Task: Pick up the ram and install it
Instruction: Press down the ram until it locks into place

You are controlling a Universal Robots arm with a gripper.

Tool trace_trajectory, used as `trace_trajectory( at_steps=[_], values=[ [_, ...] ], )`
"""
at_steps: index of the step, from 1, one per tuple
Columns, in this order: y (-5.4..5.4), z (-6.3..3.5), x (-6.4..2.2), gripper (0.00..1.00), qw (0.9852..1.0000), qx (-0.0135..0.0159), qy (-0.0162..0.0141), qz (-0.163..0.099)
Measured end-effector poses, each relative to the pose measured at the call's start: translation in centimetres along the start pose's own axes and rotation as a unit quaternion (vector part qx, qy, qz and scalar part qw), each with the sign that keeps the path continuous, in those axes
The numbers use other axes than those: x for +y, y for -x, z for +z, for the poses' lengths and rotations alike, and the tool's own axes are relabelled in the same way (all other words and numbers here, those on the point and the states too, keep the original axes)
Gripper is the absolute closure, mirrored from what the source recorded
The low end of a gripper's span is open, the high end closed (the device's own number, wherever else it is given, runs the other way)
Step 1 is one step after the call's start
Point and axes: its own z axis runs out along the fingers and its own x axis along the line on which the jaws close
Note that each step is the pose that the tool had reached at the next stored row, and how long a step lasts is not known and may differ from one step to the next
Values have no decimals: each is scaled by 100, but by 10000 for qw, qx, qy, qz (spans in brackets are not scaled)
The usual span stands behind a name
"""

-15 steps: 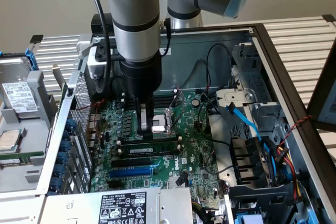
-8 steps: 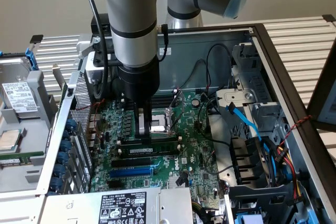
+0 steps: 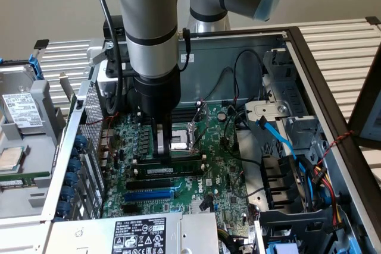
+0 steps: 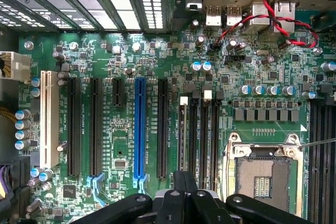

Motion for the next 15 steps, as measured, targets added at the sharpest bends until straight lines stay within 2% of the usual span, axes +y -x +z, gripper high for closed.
trace_trajectory(
  at_steps=[13, 14, 15],
  values=[
    [-1, 48, 5, 89, 10000, 2, 1, 0],
    [-1, 49, 5, 89, 10000, 1, 1, 0],
    [-2, 46, 5, 89, 10000, -15, 1, 0]
  ],
)
